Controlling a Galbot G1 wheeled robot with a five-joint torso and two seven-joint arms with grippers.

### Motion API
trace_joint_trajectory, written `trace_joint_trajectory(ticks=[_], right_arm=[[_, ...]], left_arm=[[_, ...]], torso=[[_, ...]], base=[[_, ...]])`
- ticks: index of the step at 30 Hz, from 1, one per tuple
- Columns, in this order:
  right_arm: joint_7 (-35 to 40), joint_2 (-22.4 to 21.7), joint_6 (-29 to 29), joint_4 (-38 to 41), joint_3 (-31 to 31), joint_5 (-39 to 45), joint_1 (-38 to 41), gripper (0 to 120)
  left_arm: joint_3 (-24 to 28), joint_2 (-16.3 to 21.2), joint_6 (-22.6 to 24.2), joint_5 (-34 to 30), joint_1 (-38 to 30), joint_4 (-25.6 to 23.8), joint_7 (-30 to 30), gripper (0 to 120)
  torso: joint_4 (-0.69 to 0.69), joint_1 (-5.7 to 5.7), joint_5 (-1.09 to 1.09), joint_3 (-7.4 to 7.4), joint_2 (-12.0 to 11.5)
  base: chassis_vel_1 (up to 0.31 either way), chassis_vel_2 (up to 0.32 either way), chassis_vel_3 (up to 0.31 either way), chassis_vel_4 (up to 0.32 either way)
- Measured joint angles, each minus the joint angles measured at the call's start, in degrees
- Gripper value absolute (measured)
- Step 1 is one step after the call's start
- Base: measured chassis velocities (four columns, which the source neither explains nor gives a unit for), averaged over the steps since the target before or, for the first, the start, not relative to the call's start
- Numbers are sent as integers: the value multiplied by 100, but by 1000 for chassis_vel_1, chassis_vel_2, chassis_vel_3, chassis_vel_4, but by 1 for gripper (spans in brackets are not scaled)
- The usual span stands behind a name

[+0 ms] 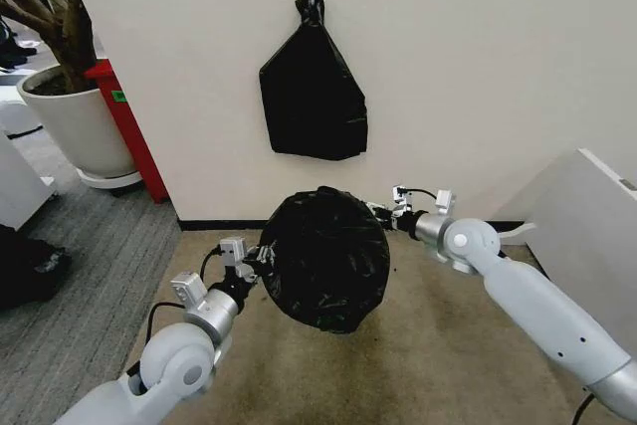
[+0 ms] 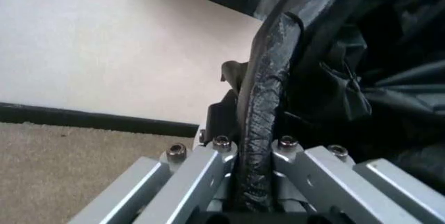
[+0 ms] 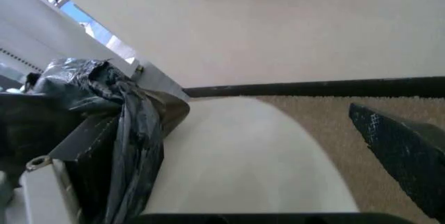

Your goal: Place the garbage bag over the trash bin.

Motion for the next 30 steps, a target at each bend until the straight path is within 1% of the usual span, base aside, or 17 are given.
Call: trace_joint_trajectory(ticks=[11, 14, 16, 18, 20, 21, 22, 23, 24, 25, 28, 30], right_arm=[[332, -224, -37, 514, 250, 390, -174, 100], [434, -254, -34, 618, 421, 543, -232, 100], [591, -302, -30, 752, 749, 714, -420, 100], [638, -328, -30, 803, 866, 785, -506, 100], [694, -446, -32, 1025, 1282, 996, -903, 100], [692, -476, -32, 1088, 1373, 1026, -1017, 100], [661, -544, 10, 1267, 1620, 1061, -1371, 100], [626, -569, 52, 1354, 1758, 1064, -1559, 100], [626, -569, 52, 1354, 1758, 1064, -1559, 100], [557, -587, 102, 1520, 2019, 1064, -1871, 100], [349, -470, 146, 1976, 2775, 949, -2821, 100], [240, -296, 158, 2167, 3059, 771, -3366, 100]], left_arm=[[8, -64, -2, -39, -29, 124, -26, 1], [6, -80, -2, -72, -27, 139, -68, 1], [-33, -118, -2, -209, -41, 172, -213, 1], [-46, -139, -1, -277, -56, 185, -276, 1], [-68, -203, 12, -498, -98, 202, -456, 1], [-72, -225, 20, -575, -108, 203, -510, 1], [-76, -276, 42, -755, -136, 204, -644, 1], [-76, -314, 59, -884, -158, 205, -751, 1], [-76, -314, 59, -884, -158, 205, -751, 1], [-80, -359, 78, -1065, -190, 206, -885, 1], [-85, -498, 132, -1624, -331, 167, -1321, 1], [-90, -576, 144, -1955, -452, 137, -1584, 1]], torso=[[0, 0, 1, 0, 0], [1, 0, 1, 0, 0], [2, 0, 1, 0, 0], [2, 0, 1, 0, 0], [1, 0, 1, 0, 0], [1, 0, 0, 0, 0], [-1, 0, 2, 0, 0], [-1, 0, 3, 0, 0], [-1, 0, 3, 0, 0], [-1, 0, 3, 0, 0], [0, 0, -2, -1, 0], [0, 0, 2, 0, 1]], base=[[0, 0, 0, 0], [0, 0, 0, 0], [0, 0, 0, 0], [0, 0, 0, 0], [0, 0, 0, 0], [0, 0, 0, 0], [0, 0, 0, 0], [0, 0, 0, 0], [0, 0, 0, 0], [0, 0, 0, 0], [0, 0, 0, 0], [0, 0, 0, 0]])
